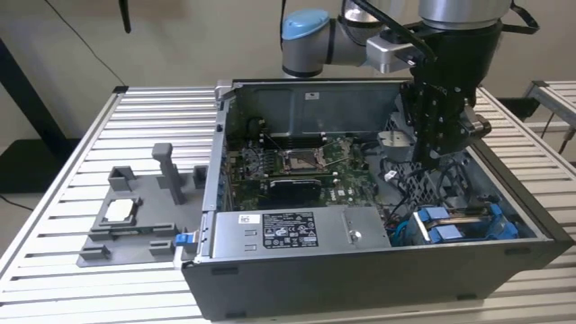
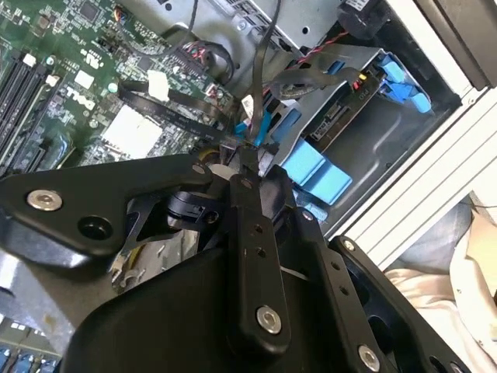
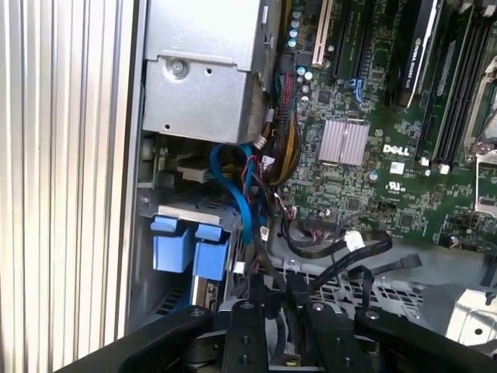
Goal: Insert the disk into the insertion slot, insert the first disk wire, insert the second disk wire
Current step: 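Insert the second disk wire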
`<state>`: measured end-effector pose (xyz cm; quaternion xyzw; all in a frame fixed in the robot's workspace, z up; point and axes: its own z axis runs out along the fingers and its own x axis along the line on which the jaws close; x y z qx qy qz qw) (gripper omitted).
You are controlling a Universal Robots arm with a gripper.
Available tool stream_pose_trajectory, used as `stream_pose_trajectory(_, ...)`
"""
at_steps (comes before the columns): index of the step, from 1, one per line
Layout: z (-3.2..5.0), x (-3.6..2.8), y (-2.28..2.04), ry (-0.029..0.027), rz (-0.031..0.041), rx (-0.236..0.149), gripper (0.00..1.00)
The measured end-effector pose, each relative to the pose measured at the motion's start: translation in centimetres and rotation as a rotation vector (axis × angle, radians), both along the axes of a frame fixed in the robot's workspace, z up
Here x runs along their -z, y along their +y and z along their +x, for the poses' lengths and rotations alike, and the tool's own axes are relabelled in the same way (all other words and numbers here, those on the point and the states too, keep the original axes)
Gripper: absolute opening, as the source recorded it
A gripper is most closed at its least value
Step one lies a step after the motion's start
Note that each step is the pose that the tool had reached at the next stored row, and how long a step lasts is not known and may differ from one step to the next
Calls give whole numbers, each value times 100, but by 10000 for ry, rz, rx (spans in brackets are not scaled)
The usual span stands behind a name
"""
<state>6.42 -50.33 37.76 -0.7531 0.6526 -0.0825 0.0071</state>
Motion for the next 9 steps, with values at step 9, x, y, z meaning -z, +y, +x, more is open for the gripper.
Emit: stream_pose_trajectory(9, -24, 23, 0, -61, -9, -62, 26)
